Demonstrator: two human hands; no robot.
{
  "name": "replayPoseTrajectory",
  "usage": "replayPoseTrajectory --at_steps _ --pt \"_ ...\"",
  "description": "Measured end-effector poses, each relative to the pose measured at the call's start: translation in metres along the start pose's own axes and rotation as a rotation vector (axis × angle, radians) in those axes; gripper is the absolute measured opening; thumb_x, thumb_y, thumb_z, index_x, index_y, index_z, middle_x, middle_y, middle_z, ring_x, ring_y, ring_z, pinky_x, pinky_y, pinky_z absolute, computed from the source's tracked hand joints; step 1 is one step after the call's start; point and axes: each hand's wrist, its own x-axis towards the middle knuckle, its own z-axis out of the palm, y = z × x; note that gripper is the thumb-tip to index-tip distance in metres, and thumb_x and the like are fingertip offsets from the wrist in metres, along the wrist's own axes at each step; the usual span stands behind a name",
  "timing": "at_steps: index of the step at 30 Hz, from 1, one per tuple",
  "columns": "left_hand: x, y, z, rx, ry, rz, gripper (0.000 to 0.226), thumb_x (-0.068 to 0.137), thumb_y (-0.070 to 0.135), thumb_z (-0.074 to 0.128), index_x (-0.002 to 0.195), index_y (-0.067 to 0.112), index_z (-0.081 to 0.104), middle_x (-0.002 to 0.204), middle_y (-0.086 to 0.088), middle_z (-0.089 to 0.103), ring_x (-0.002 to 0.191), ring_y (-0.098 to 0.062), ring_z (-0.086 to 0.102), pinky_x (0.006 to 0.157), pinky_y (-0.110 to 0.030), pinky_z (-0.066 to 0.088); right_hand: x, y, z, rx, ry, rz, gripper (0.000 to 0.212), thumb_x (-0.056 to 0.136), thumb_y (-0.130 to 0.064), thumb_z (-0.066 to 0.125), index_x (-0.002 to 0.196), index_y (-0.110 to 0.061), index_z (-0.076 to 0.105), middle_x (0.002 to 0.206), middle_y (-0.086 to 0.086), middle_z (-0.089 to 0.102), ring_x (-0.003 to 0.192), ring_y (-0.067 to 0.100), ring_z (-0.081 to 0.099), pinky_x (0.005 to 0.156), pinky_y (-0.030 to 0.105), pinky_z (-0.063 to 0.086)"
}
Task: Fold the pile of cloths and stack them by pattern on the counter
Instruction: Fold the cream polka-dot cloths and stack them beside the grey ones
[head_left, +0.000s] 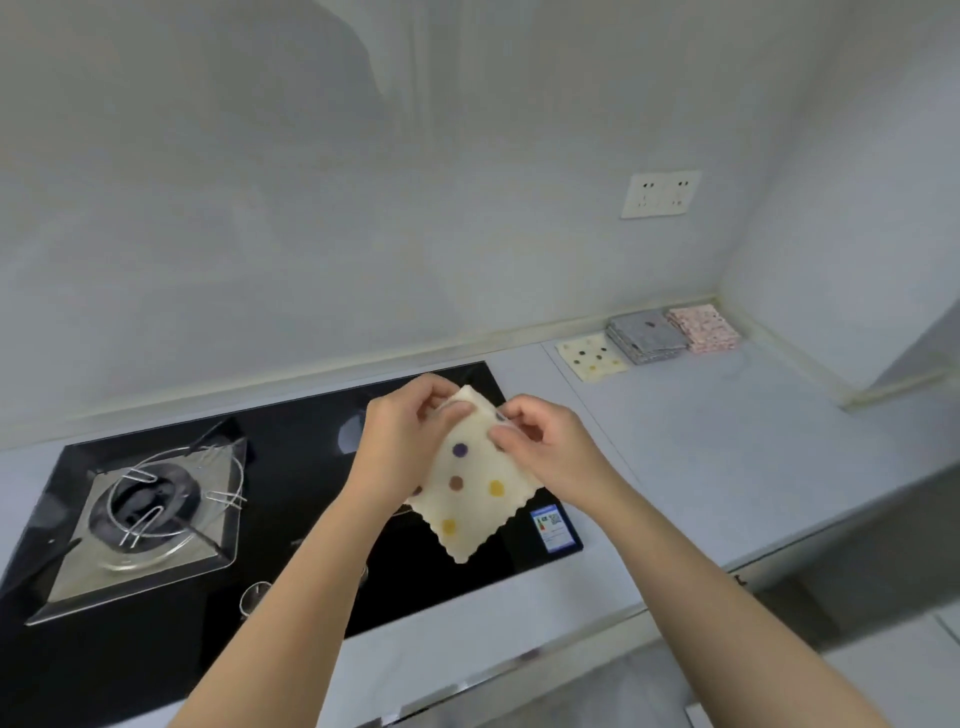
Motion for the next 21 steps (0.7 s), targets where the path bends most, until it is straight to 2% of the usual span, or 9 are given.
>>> replayPoseTrajectory --at_steps 2,6,9,11,13,16,18,20,21 --pt "0.009 0.0 0.016 0.023 -0.013 -0.014 0.011 0.088 0.022 0.066 0.078 0.024 0.065 0.073 0.008 0.064 0.069 0.003 0.056 0.063 -0.007 0.041 0.001 0.013 -0.014 0.037 0.018 0.02 0.01 0.091 -0.017 0.062 0.082 -0.021 0.064 0.071 -0.012 0.064 0.065 0.002 0.057 0.059 0.018 0.043" --pt "0.039 -0.007 0.056 0.021 -0.129 -0.097 0.011 0.085 0.018 0.069 0.084 0.028 0.065 0.081 0.009 0.067 0.078 -0.005 0.06 0.074 -0.02 0.048 0.012 0.039 -0.045 0.046 0.03 0.069 0.011 0.092 -0.017 0.061 0.084 -0.024 0.063 0.072 -0.013 0.064 0.065 0.0 0.057 0.059 0.016 0.043" --pt "0.062 -0.013 0.081 0.039 -0.193 -0.105 0.009 0.082 0.019 0.074 0.08 0.02 0.066 0.076 0.005 0.065 0.065 0.0 0.053 0.063 -0.011 0.045 0.023 0.059 -0.071 0.035 0.033 0.117 0.007 0.09 -0.019 0.065 0.085 -0.023 0.064 0.077 -0.009 0.067 0.068 0.004 0.061 0.062 0.019 0.046" --pt "0.082 -0.019 0.1 0.043 -0.232 -0.131 0.011 0.082 0.023 0.075 0.079 0.018 0.065 0.077 0.001 0.066 0.066 -0.004 0.055 0.061 -0.011 0.045 0.036 0.073 -0.091 0.033 0.03 0.167 0.002 0.088 -0.02 0.068 0.088 -0.02 0.066 0.081 -0.005 0.07 0.072 0.007 0.065 0.063 0.022 0.049" --pt "0.101 -0.025 0.119 -0.008 -0.279 -0.176 0.008 0.083 0.021 0.073 0.082 0.018 0.066 0.083 -0.001 0.069 0.076 -0.011 0.062 0.069 -0.016 0.048 0.051 0.084 -0.113 0.025 -0.011 0.224 0.005 0.086 -0.018 0.071 0.09 -0.018 0.067 0.08 -0.007 0.07 0.072 0.006 0.067 0.063 0.02 0.05" --pt "0.127 -0.036 0.146 -0.135 -0.278 -0.257 0.007 0.084 0.011 0.07 0.088 0.014 0.065 0.092 -0.004 0.069 0.087 -0.018 0.064 0.082 -0.027 0.052 0.069 0.109 -0.141 0.009 -0.117 0.341 0.009 0.085 -0.012 0.071 0.081 -0.016 0.064 0.066 -0.015 0.062 0.061 -0.003 0.058 0.056 0.012 0.043" --pt "0.139 -0.043 0.163 -0.164 -0.264 -0.299 0.006 0.087 0.01 0.066 0.092 0.013 0.065 0.095 -0.005 0.069 0.09 -0.019 0.064 0.084 -0.03 0.053 0.077 0.131 -0.154 0.086 -0.067 0.423 0.007 0.085 -0.014 0.07 0.086 -0.009 0.066 0.079 0.001 0.068 0.076 0.008 0.064 0.071 0.019 0.051" --pt "0.148 -0.049 0.181 -0.148 -0.233 -0.347 0.003 0.091 0.016 0.063 0.091 0.013 0.064 0.092 -0.006 0.069 0.087 -0.021 0.065 0.08 -0.032 0.055 0.085 0.153 -0.162 0.238 0.054 0.487 0.026 0.084 -0.022 0.067 0.1 -0.001 0.067 0.1 0.017 0.07 0.096 0.026 0.066 0.092 0.035 0.05" --pt "0.153 -0.052 0.192 -0.125 -0.214 -0.368 0.009 0.092 0.021 0.061 0.088 0.013 0.063 0.088 -0.007 0.068 0.083 -0.023 0.065 0.076 -0.033 0.055 0.089 0.161 -0.163 0.336 0.107 0.514 0.029 0.086 -0.022 0.065 0.105 0.001 0.066 0.099 0.017 0.071 0.096 0.029 0.066 0.091 0.036 0.05"
